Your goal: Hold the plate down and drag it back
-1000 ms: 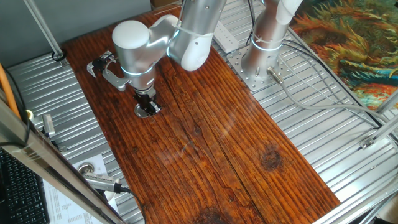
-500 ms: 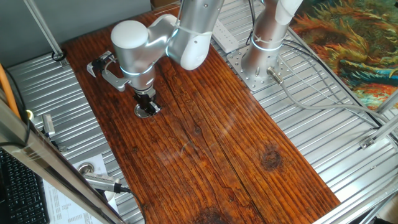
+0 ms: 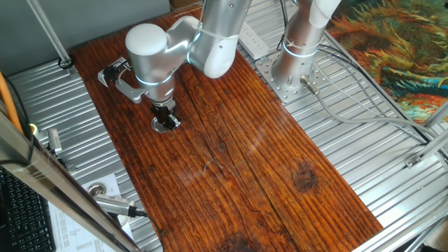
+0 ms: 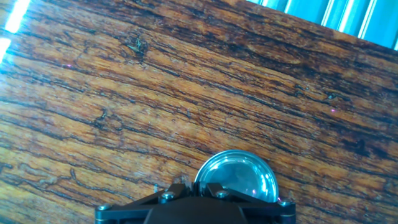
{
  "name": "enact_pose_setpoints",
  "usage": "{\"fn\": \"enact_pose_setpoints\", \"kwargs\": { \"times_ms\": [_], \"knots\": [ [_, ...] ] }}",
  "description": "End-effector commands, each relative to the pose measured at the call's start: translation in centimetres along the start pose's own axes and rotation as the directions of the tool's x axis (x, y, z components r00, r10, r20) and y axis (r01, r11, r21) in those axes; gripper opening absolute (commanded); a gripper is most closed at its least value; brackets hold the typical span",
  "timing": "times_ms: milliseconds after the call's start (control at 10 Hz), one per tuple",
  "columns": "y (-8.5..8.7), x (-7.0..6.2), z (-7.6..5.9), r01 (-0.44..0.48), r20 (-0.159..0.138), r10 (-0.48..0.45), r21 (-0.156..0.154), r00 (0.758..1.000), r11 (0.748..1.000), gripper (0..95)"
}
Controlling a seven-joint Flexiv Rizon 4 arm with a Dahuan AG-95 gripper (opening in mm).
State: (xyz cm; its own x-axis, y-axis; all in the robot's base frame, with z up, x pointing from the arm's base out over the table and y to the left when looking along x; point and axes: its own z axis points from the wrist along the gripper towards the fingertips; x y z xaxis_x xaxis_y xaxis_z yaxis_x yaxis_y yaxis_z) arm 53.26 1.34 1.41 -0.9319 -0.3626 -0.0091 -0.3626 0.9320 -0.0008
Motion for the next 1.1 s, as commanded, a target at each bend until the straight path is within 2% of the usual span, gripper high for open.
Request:
{"fn": "enact_pose_setpoints", "kwargs": {
  "times_ms": [100,300,500,800,900,1100],
  "knots": [
    [0.1,0.0,0.1,0.001,-0.001,-0.001,0.005,1.000,1.000,0.0],
    [0.2,-0.1,0.1,0.000,-0.004,0.000,0.002,1.000,1.000,0.0],
    [0.4,-0.1,0.2,0.007,-0.004,-0.006,0.012,1.000,1.000,0.0],
    [0.9,-0.3,0.2,-0.002,0.001,0.002,0.001,1.000,1.000,0.0],
    [1.2,-0.3,0.3,0.000,0.002,0.000,0.009,1.000,1.000,0.0],
    [1.5,-0.4,0.3,-0.004,0.005,0.004,0.003,1.000,1.000,0.0]
  ]
}}
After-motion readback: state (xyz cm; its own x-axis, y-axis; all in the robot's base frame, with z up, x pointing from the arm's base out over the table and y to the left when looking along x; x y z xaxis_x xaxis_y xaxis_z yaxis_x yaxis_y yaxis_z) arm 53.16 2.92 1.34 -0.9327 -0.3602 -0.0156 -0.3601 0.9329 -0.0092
